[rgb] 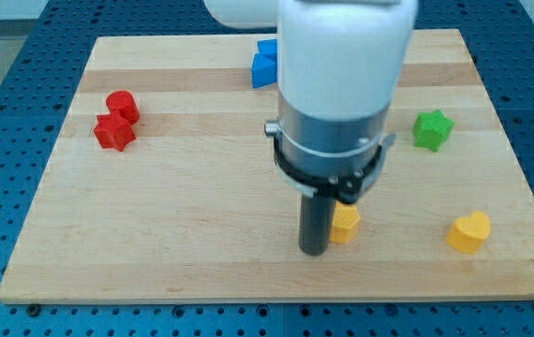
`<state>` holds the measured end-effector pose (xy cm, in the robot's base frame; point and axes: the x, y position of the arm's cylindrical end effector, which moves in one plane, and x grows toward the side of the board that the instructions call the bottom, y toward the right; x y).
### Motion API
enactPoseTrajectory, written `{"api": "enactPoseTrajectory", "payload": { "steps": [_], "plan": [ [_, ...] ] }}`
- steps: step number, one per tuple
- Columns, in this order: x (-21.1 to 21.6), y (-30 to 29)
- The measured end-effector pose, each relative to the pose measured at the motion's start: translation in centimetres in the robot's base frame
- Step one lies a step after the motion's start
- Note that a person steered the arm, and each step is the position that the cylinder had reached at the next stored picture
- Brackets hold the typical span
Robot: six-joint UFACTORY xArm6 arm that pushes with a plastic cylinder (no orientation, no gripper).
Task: Move the yellow hexagon into the yellow heart
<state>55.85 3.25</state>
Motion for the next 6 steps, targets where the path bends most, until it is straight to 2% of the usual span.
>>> {"api": "enactPoseTrajectory", "payload": {
  "steps": [1,2,4,6],
  "plan": [
    [-1.8,1.8],
    [-1.8,8.3],
    [-2.1,11.1],
    [-6.5,17.5]
  ]
}}
